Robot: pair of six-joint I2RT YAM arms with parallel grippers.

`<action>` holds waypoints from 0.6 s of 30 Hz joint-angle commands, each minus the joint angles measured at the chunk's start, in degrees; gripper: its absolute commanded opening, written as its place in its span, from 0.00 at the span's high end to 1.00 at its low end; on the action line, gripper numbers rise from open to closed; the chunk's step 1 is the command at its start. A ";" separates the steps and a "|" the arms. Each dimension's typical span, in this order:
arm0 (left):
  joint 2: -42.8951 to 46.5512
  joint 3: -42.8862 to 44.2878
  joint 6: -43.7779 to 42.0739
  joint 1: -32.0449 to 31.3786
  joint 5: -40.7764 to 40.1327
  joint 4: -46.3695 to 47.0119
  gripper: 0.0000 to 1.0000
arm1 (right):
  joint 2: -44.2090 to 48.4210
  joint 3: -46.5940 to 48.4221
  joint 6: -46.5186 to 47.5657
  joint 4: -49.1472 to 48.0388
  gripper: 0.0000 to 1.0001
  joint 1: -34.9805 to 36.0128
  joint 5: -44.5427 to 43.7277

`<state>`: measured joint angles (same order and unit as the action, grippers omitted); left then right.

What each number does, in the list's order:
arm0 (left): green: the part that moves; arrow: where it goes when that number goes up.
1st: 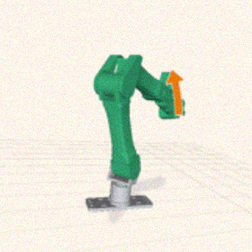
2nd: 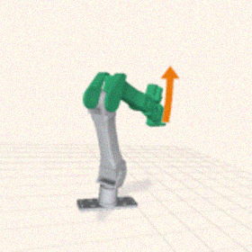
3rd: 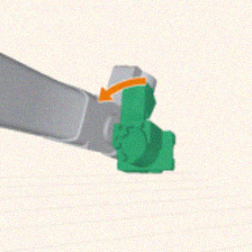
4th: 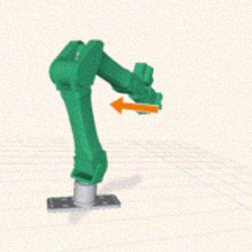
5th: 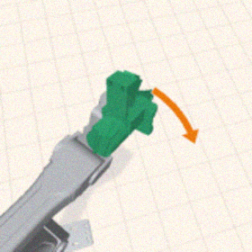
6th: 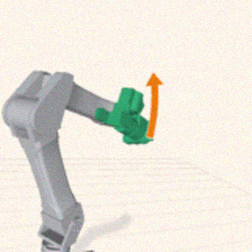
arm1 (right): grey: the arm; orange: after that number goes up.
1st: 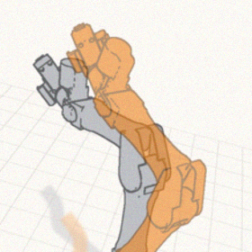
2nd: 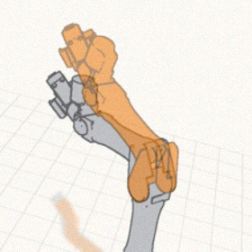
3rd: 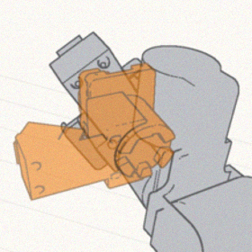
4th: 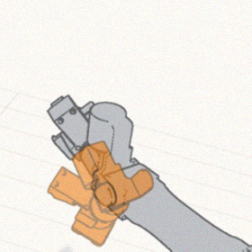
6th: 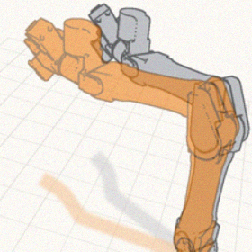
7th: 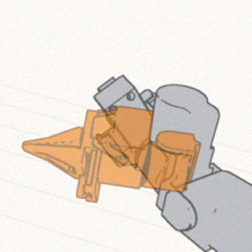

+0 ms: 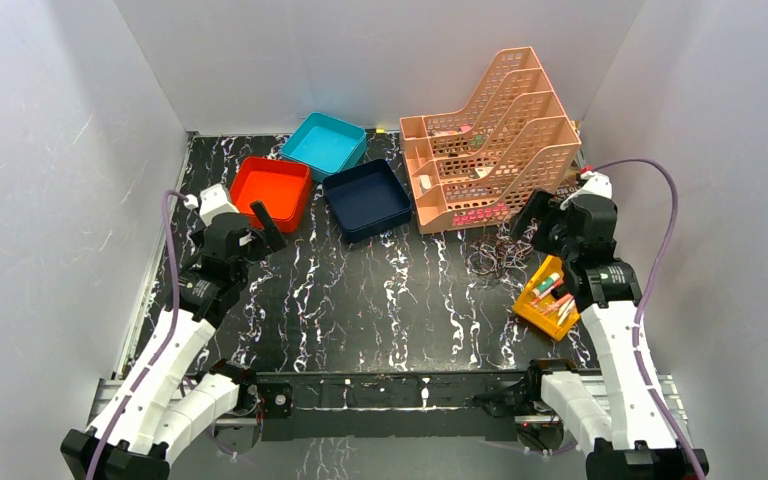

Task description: Untangle the cables

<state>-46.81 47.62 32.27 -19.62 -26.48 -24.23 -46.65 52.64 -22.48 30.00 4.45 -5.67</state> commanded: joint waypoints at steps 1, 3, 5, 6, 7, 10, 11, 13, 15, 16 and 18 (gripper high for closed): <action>-0.02 -1.00 -6.12 0.36 3.96 0.65 0.02 | -1.75 -1.74 2.44 -0.88 0.02 -0.41 6.59; 0.04 -1.50 -9.63 0.37 7.72 1.68 0.02 | -2.77 -3.19 3.06 -2.59 0.02 -0.44 7.34; 0.37 -1.41 -13.33 0.32 9.07 1.31 0.02 | -3.44 -4.94 2.15 -5.05 0.02 -0.43 5.70; 0.58 -1.37 -14.69 0.36 8.93 0.94 0.02 | -3.99 -5.56 1.13 -6.05 0.02 -0.47 4.54; 1.03 -1.43 -15.49 0.31 8.16 0.40 0.02 | -4.79 -6.13 0.09 -7.24 0.02 -0.48 3.86; 2.76 -2.38 -16.50 0.35 5.84 -0.23 0.02 | -7.03 -9.01 -1.57 -13.50 0.02 -0.49 3.87; 3.11 -2.50 -16.61 0.37 5.70 -0.90 0.02 | -7.86 -10.11 -1.45 -15.82 0.02 -0.42 3.65; 3.80 -2.53 -16.15 0.37 4.98 -1.84 0.02 | -9.49 -12.05 -0.49 -20.08 0.02 -0.44 2.55; 4.42 -2.61 -16.01 0.37 4.93 -2.13 0.02 | -12.26 -12.24 0.65 -21.41 0.02 -0.47 1.32; 4.75 -2.75 -16.01 0.37 4.94 -2.14 0.02 | -13.69 -11.83 0.93 -21.20 0.02 -0.46 0.32; 5.21 -2.72 -16.09 0.37 4.83 -2.13 0.01 | -16.15 -11.29 1.11 -20.66 0.02 -0.42 -2.09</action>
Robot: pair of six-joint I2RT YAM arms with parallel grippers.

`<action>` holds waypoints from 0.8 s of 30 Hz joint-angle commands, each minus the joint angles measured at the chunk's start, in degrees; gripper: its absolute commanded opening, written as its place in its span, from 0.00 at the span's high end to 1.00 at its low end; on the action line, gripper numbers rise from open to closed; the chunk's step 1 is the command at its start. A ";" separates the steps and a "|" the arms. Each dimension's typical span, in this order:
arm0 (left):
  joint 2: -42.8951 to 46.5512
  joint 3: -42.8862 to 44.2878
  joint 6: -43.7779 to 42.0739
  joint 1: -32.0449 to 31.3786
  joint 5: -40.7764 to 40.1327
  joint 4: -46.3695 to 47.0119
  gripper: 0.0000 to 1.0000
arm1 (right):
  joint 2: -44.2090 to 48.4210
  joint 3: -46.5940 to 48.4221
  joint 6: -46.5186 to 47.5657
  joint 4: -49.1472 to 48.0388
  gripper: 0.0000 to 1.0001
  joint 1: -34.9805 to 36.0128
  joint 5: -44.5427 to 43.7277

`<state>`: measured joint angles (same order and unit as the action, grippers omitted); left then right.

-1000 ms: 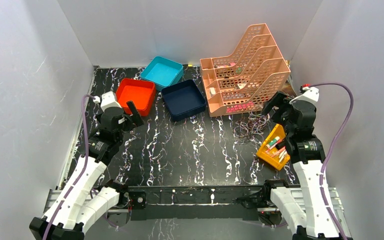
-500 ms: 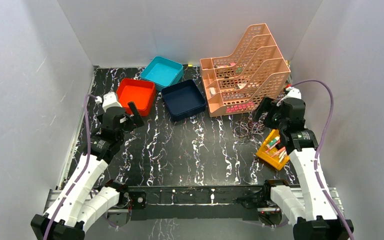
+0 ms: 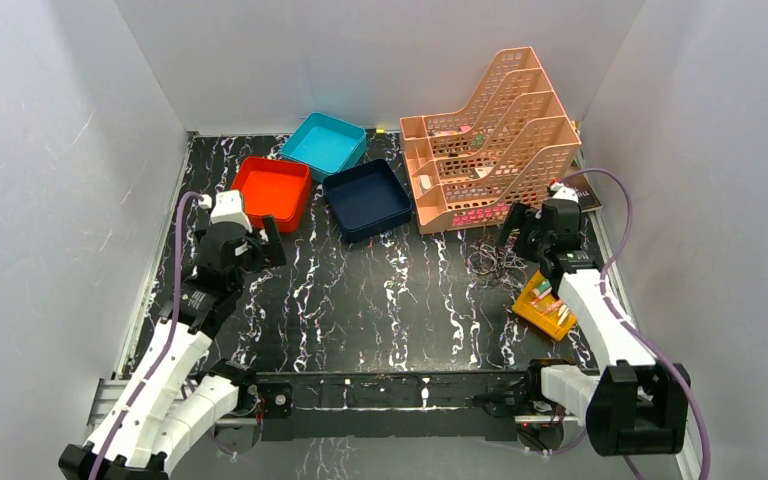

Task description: Untangle the cables

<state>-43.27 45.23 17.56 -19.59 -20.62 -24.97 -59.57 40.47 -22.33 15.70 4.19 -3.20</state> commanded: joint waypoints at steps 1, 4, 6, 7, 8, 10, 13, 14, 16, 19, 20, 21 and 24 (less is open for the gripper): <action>1.76 -0.32 -1.39 0.34 -1.39 -1.39 0.02 | -4.06 0.73 1.28 -6.73 0.02 -0.18 -5.04; 1.76 -0.29 -1.55 0.34 -2.73 -1.71 0.02 | -6.47 0.04 1.75 -9.58 0.02 -0.14 -4.01; 1.93 -0.30 -1.67 0.35 -2.97 -1.75 0.02 | -7.87 -0.41 1.84 -11.76 0.02 -0.08 -3.10; 2.03 -0.32 -1.73 0.35 -2.82 -1.75 0.02 | -8.75 -0.54 1.78 -12.91 0.02 0.01 -3.07; 2.12 -0.29 -1.74 0.35 -2.72 -1.75 0.02 | -9.68 -0.56 1.76 -13.34 0.02 0.07 -3.25; 2.14 -0.34 -1.74 0.35 -2.58 -1.66 0.02 | -11.36 -0.67 1.63 -14.51 0.02 0.27 -3.72; 2.05 -0.25 -1.83 0.35 -2.95 -1.72 0.02 | -13.42 -1.37 1.10 -16.33 0.04 0.47 -4.52; 2.05 -0.30 -1.83 0.35 -3.08 -1.74 0.02 | -14.06 -1.52 0.84 -16.74 0.05 0.68 -4.93; 2.18 -0.32 -1.89 0.35 -3.29 -1.75 0.02 | -15.61 -1.77 0.57 -17.19 0.06 1.11 -5.72; 2.22 -0.39 -1.88 0.35 -3.22 -1.75 0.02 | -17.18 -2.28 0.08 -17.37 0.09 1.75 -5.79; 2.18 -0.33 -1.84 0.35 -3.20 -1.75 0.01 | -17.57 -2.59 -0.05 -17.37 0.11 2.12 -5.77; 2.09 -0.35 -1.83 0.34 -3.24 -1.74 0.02 | -17.86 -3.04 -0.29 -17.31 0.14 2.44 -5.83; 1.68 -0.29 -1.83 0.35 -3.33 -1.75 0.02 | -18.09 -4.35 -0.98 -17.33 0.24 3.52 -5.57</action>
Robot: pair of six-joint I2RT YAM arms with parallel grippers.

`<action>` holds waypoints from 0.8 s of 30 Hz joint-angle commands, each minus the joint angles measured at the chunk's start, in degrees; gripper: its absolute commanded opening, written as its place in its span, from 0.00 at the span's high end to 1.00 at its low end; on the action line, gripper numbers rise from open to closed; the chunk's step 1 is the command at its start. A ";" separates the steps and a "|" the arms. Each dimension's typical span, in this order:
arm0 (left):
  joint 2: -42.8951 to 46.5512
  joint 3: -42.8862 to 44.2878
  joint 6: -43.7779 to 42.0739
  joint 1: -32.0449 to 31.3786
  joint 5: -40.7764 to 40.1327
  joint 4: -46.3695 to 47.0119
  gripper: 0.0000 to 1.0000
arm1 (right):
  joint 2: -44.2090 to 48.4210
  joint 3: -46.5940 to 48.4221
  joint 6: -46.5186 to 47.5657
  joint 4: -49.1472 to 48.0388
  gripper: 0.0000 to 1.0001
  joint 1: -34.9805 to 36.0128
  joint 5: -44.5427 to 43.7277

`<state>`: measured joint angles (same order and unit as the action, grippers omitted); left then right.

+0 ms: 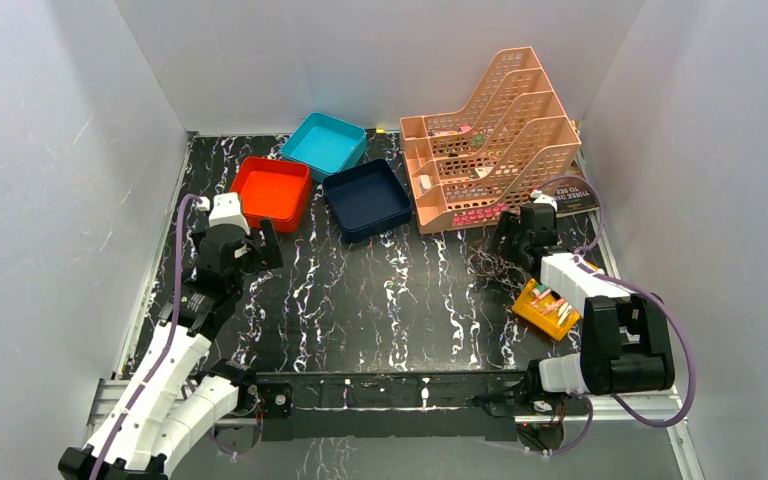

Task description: Untangle the cables

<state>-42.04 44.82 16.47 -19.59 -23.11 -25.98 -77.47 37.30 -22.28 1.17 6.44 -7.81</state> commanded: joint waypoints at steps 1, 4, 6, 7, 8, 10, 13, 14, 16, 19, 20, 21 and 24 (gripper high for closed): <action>0.32 0.22 -0.74 0.35 -0.87 -0.70 0.02 | 0.04 -1.70 -1.21 -3.02 0.27 1.70 -0.71; -0.03 0.27 -0.73 0.35 -1.12 -0.68 0.02 | 0.92 -2.57 -1.53 -3.31 0.35 3.79 -0.36; -0.21 0.33 -0.74 0.35 -1.39 -0.74 0.02 | 1.36 -2.72 -1.53 -2.76 0.41 5.54 -0.65; -0.23 0.34 -0.74 0.35 -1.43 -0.74 0.02 | 1.60 -2.68 -1.53 -2.35 0.42 6.50 -0.87; -0.23 0.29 -0.74 0.35 -1.42 -0.74 0.02 | 1.91 -2.77 -1.61 -1.99 0.44 7.43 -1.21; -0.23 0.32 -0.74 0.35 -1.41 -0.74 0.02 | 2.73 -3.08 -1.83 -1.55 0.48 9.41 -1.71; -0.36 0.35 -0.74 0.35 -1.41 -0.67 0.02 | 4.01 -3.54 -2.70 -1.07 0.50 13.16 -1.69; -0.47 0.30 -0.74 0.35 -1.41 -0.66 0.02 | 4.40 -3.55 -3.19 -0.64 0.51 14.49 -1.99; -0.70 0.41 -0.74 0.35 -1.41 -0.65 0.02 | 5.43 -3.75 -4.45 -0.07 0.51 17.23 -2.32; -0.85 0.39 -0.74 0.34 -1.43 -0.70 0.02 | 6.47 -3.71 -6.48 0.42 0.52 21.41 -2.53; -0.93 0.42 -0.74 0.35 -1.41 -0.68 0.02 | 6.64 -3.58 -7.06 0.69 0.52 22.83 -2.76; -0.94 0.37 -0.71 0.32 -1.41 -0.66 0.02 | 6.73 -3.42 -7.66 0.94 0.52 24.20 -3.00; -0.86 0.44 -0.69 0.34 -1.41 -0.72 0.02 | 6.78 -2.99 -9.39 1.23 0.52 28.30 -3.46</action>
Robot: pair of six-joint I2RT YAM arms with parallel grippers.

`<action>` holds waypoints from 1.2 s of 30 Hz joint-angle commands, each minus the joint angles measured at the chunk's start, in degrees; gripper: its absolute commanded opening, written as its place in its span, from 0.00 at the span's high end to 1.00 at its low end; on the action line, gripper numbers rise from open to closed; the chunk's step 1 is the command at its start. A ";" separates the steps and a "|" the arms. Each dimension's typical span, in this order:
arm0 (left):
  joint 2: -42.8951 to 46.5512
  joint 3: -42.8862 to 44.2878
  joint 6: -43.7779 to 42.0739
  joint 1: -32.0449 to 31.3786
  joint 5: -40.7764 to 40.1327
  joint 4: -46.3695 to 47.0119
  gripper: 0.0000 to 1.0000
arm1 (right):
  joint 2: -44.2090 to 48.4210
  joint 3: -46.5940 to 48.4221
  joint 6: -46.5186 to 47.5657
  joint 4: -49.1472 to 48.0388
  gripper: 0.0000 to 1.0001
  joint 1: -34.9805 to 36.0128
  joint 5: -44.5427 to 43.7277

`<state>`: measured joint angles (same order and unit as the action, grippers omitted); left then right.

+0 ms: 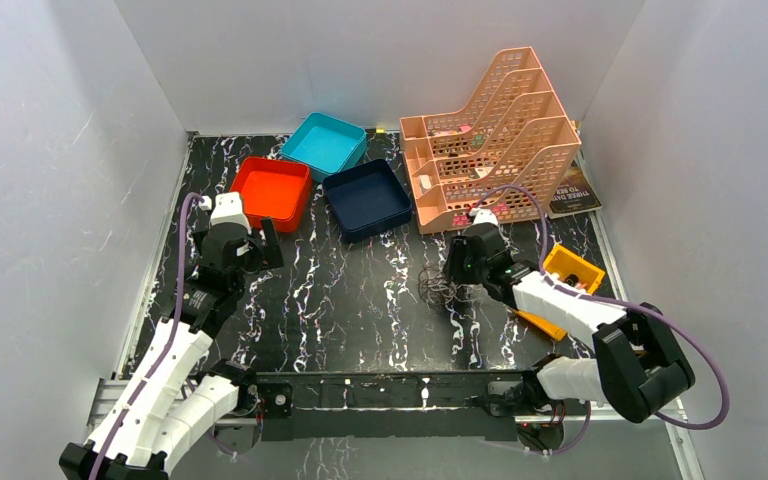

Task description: Untangle the cables

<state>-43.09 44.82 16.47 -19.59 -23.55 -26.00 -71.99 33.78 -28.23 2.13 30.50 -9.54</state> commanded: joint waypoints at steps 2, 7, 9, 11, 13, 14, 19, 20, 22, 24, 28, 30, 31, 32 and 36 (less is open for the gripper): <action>0.12 0.41 -0.74 0.30 -1.05 -0.67 0.02 | 0.97 1.06 -4.53 0.31 0.52 7.38 -2.50; 0.11 0.38 -0.71 0.34 -1.30 -0.76 0.02 | -1.69 3.46 -7.50 -0.06 0.52 17.04 -5.57; 0.11 0.36 -0.71 0.34 -1.40 -0.72 0.02 | -3.49 4.77 -8.60 -0.63 0.52 20.99 -6.85; 0.11 0.36 -0.74 0.34 -1.41 -0.72 0.02 | -5.59 6.62 -9.72 -1.40 0.52 24.95 -7.87; 0.11 0.36 -0.74 0.34 -1.45 -0.72 0.02 | -7.49 8.44 -10.65 -2.08 0.49 27.87 -8.97; 0.11 0.36 -0.74 0.35 -1.49 -0.79 0.02 | -8.22 9.32 -10.83 -2.27 0.46 29.16 -9.76; 0.29 0.43 -0.56 0.35 -1.68 -0.90 0.02 | -8.08 13.11 -9.88 0.46 0.30 30.76 -15.03; 0.29 0.36 -0.56 0.32 -1.67 -0.90 0.02 | -7.36 13.49 -9.30 0.91 0.28 30.79 -15.88; 0.21 0.33 -0.56 0.30 -1.76 -0.89 0.02 | -5.80 14.24 -8.15 2.37 0.24 30.74 -17.98; 0.04 0.40 -0.56 0.35 -1.76 -0.87 0.02 | -4.29 14.99 -7.73 5.07 0.21 30.71 -20.21; 0.02 0.37 -0.56 0.35 -1.67 -0.80 0.02 | -1.07 15.70 -6.67 10.68 0.18 30.75 -24.14; 0.18 0.29 -0.56 0.32 -1.76 -0.81 0.02 | 0.56 15.89 -5.39 12.95 0.18 30.66 -26.29; 0.27 0.35 -0.54 0.34 -1.76 -0.74 0.02 | 1.33 16.12 -4.71 14.08 0.18 30.55 -27.59; 0.33 0.30 -0.56 0.35 -1.76 -0.67 0.02 | 1.96 16.64 -3.51 14.92 0.18 30.13 -28.07; 0.30 0.32 -0.63 0.30 -1.67 -0.64 0.02 | 2.99 18.92 -0.88 19.76 0.18 25.12 -28.91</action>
<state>-43.09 44.80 16.47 -19.59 -24.49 -26.04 -70.94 48.49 -32.60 16.49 59.70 -33.52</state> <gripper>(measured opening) 0.983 0.822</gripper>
